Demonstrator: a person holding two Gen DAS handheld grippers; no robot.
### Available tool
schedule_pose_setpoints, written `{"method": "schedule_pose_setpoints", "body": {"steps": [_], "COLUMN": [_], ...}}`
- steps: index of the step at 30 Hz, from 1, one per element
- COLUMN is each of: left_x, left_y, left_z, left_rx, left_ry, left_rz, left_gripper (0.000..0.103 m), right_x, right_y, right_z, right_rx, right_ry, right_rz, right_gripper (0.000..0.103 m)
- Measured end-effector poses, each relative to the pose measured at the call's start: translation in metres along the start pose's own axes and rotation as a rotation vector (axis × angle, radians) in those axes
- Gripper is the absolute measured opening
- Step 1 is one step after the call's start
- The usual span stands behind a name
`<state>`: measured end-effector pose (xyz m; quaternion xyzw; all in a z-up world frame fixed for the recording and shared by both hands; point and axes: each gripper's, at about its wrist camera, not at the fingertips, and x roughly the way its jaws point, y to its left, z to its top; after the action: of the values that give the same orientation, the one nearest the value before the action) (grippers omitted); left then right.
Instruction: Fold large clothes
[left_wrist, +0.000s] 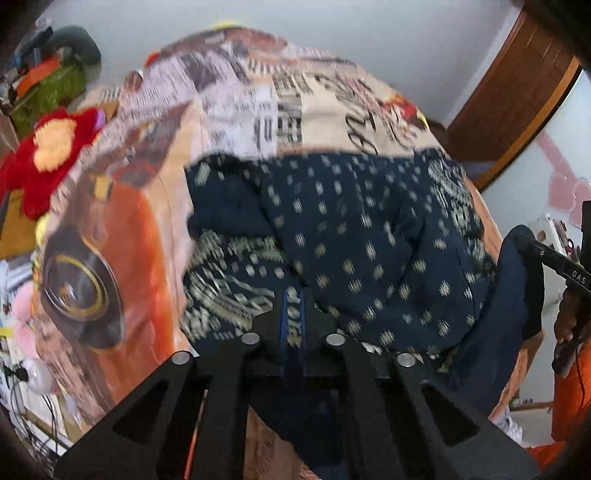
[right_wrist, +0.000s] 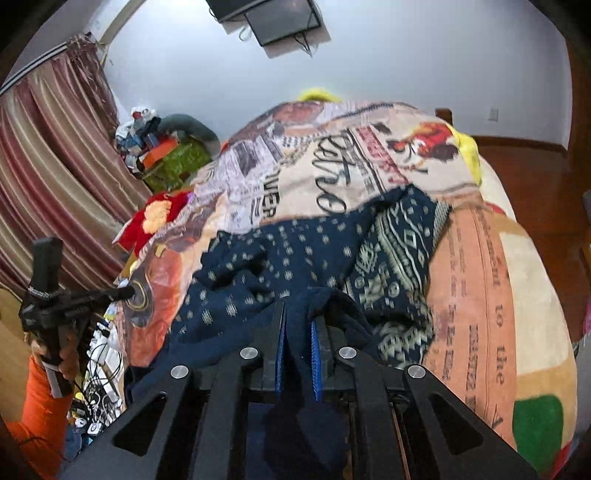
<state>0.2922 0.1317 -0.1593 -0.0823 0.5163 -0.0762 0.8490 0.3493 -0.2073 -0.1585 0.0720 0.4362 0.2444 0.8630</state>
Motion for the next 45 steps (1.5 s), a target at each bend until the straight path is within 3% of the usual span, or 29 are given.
{"method": "schedule_pose_setpoints", "body": {"steps": [1,3,4,7,9,11,20,25,28,30,31,34,36,39,45], "left_x": [0.000,-0.004,-0.009,-0.024,-0.031,-0.037,-0.036,-0.017,-0.012,-0.012,-0.013,-0.017,-0.020,-0.033,-0.058], "left_y": [-0.003,-0.007,-0.012,-0.026,-0.037,-0.045,-0.079,-0.089,-0.090,-0.092,-0.094,-0.099,-0.099,-0.094,-0.082], "left_z": [-0.004,-0.010,-0.013,-0.018,-0.021,-0.025,-0.056,-0.072,-0.074,-0.074,-0.074,-0.074,-0.074,-0.072,-0.070], "left_rx": [-0.005,-0.006,0.001,0.025,0.029,0.033,0.040,0.070,0.070,0.082,0.091,0.116,0.115,0.097,0.103], "left_ry": [0.006,0.001,-0.013,-0.042,-0.051,-0.063,-0.028,-0.039,-0.052,-0.055,-0.058,-0.082,-0.094,-0.134,-0.208], "left_rz": [-0.011,-0.015,-0.007,-0.002,-0.009,-0.017,-0.060,0.000,-0.006,-0.026,-0.029,-0.019,-0.026,-0.011,0.039], "left_gripper": [0.013,0.032,0.034,0.042,0.050,0.055,0.056,0.056,0.046,0.029,0.027,0.016,0.005,0.003,0.003], "right_x": [-0.003,-0.007,-0.011,-0.021,-0.034,-0.049,-0.071,-0.058,-0.055,-0.053,-0.051,-0.045,-0.042,-0.041,-0.051], "right_y": [-0.001,-0.003,-0.004,-0.006,-0.007,-0.007,-0.002,-0.007,-0.001,0.002,0.004,0.014,0.019,0.025,0.032], "right_z": [-0.005,-0.012,-0.017,-0.028,-0.036,-0.045,-0.089,-0.110,-0.113,-0.114,-0.114,-0.116,-0.118,-0.119,-0.110], "right_rx": [0.002,-0.002,-0.005,-0.006,-0.004,-0.009,-0.050,-0.031,-0.076,-0.085,-0.088,-0.129,-0.152,-0.161,-0.157], "right_ry": [0.017,0.036,0.046,0.051,0.022,-0.011,0.002,0.049,0.023,0.024,0.029,0.041,0.049,0.045,-0.014], "right_rz": [0.003,-0.002,-0.013,-0.071,-0.084,-0.089,-0.116,-0.102,-0.113,-0.100,-0.082,-0.087,-0.083,-0.069,-0.042], "right_gripper": [0.008,0.008,0.009,0.031,0.058,0.066,0.067,0.067,0.067,0.066,0.064,0.047,0.030,0.013,0.007]}}
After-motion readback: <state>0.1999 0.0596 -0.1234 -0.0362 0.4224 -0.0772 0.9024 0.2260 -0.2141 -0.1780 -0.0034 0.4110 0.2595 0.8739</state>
